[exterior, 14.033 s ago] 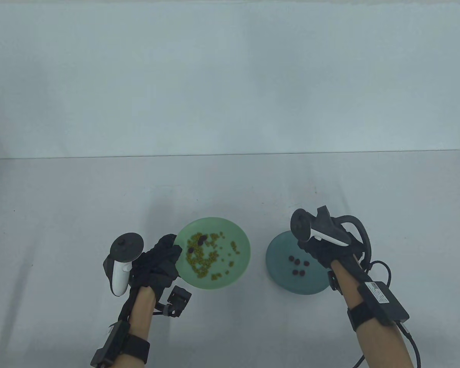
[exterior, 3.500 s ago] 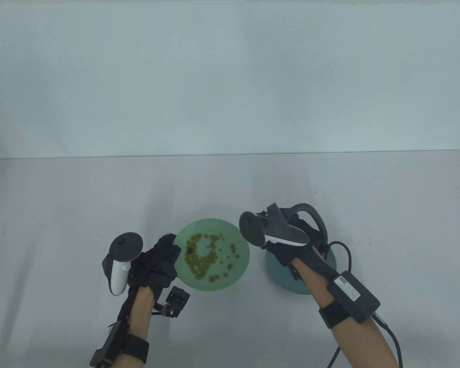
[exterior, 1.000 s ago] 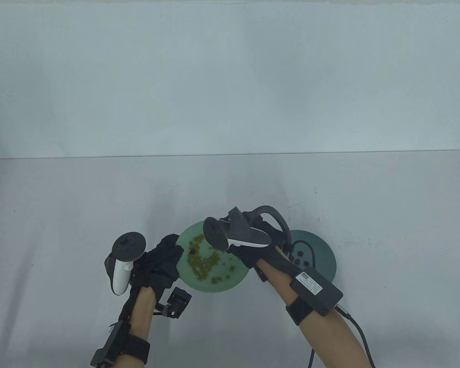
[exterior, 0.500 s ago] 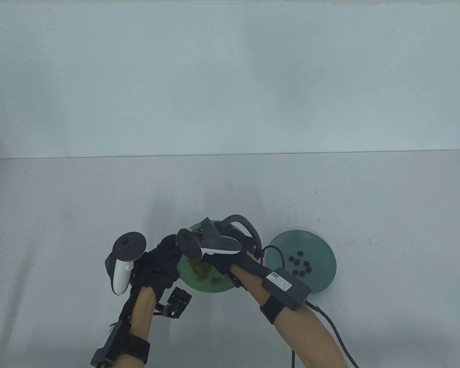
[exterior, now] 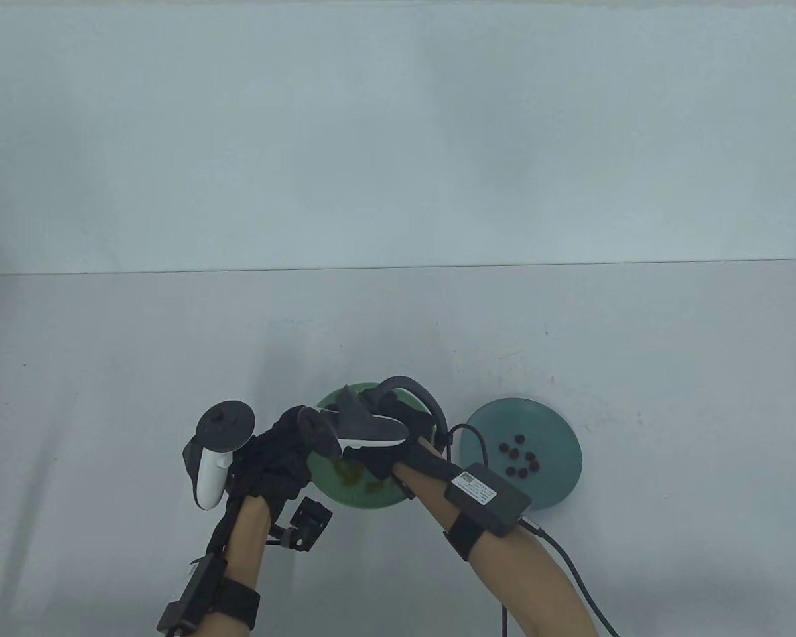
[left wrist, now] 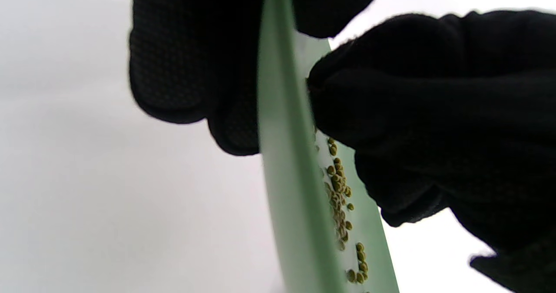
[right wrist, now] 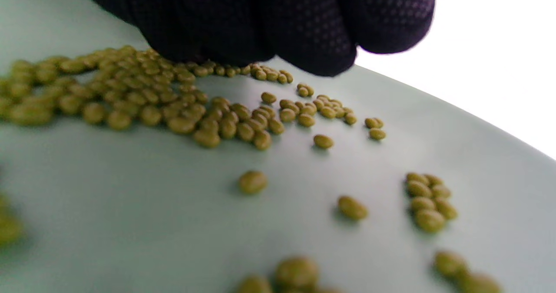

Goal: Pick cranberries with hand pinch into plate

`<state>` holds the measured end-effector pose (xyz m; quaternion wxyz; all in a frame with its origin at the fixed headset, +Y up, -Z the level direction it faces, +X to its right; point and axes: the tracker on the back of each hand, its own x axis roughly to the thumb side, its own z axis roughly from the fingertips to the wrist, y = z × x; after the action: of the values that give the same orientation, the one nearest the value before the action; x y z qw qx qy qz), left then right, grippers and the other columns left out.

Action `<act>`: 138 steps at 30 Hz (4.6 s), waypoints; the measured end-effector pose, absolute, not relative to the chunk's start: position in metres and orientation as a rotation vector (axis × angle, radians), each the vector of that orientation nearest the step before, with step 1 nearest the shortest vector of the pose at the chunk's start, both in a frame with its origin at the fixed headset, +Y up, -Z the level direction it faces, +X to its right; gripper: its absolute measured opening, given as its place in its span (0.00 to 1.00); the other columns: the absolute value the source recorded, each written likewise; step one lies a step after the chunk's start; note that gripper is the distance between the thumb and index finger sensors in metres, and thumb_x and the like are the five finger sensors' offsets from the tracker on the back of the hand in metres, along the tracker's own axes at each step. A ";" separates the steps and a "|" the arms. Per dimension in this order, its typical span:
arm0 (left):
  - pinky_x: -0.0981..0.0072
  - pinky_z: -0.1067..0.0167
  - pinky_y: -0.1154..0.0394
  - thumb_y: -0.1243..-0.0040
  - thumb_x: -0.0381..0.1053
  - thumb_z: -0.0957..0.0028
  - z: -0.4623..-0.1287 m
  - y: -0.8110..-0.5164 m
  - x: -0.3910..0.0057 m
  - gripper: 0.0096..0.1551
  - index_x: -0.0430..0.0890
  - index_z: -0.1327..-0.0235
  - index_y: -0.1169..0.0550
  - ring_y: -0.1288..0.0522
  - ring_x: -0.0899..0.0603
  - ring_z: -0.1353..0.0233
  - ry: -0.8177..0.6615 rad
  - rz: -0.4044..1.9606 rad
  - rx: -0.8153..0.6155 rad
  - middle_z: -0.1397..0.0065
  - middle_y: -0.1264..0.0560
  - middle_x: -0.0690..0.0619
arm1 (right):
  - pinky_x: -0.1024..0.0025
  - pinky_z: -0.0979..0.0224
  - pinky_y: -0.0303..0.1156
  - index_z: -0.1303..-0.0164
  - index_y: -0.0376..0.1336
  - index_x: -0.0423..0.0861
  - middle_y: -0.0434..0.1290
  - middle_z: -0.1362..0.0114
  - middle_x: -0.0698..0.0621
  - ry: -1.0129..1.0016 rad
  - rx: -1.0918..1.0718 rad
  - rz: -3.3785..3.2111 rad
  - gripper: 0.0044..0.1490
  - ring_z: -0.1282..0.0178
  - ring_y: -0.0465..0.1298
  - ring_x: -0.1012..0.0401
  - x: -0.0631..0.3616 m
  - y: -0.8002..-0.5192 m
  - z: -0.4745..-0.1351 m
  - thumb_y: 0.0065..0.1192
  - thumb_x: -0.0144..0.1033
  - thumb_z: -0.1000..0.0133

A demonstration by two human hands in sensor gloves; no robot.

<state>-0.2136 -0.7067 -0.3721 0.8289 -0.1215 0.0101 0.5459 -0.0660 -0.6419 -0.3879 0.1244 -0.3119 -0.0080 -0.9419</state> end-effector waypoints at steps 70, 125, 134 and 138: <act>0.57 0.50 0.14 0.47 0.41 0.38 -0.372 -0.708 -0.219 0.31 0.32 0.23 0.37 0.11 0.44 0.50 0.053 1.172 -0.238 0.36 0.24 0.39 | 0.69 0.52 0.81 0.39 0.71 0.43 0.78 0.64 0.64 -0.097 -0.939 -2.875 0.32 0.64 0.81 0.69 -0.042 -0.598 -0.395 0.64 0.54 0.44; 0.57 0.49 0.14 0.48 0.41 0.37 -0.370 -0.706 -0.225 0.31 0.32 0.23 0.37 0.11 0.44 0.50 0.071 1.186 -0.223 0.36 0.24 0.39 | 0.69 0.53 0.81 0.35 0.70 0.44 0.78 0.63 0.64 -0.469 -0.005 -2.925 0.34 0.64 0.80 0.69 0.199 -0.709 -0.435 0.63 0.55 0.43; 0.57 0.49 0.14 0.48 0.41 0.37 -0.370 -0.706 -0.224 0.31 0.32 0.23 0.37 0.11 0.44 0.50 0.064 1.187 -0.224 0.36 0.24 0.39 | 0.68 0.51 0.81 0.34 0.70 0.45 0.78 0.62 0.63 -0.313 -0.092 -2.964 0.34 0.63 0.80 0.68 0.194 -0.664 -0.417 0.61 0.56 0.42; 0.57 0.49 0.14 0.48 0.41 0.37 -0.370 -0.706 -0.224 0.31 0.32 0.23 0.37 0.11 0.44 0.50 0.064 1.190 -0.223 0.36 0.24 0.39 | 0.64 0.45 0.80 0.29 0.67 0.46 0.80 0.53 0.60 -0.150 -0.220 -3.024 0.38 0.54 0.82 0.64 0.184 -0.635 -0.394 0.56 0.59 0.41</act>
<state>-0.2238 -0.7062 -0.3701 0.8217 -0.1050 0.0301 0.5594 0.1840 -0.6353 -0.3944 0.0530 -0.0724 -0.0492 -0.9947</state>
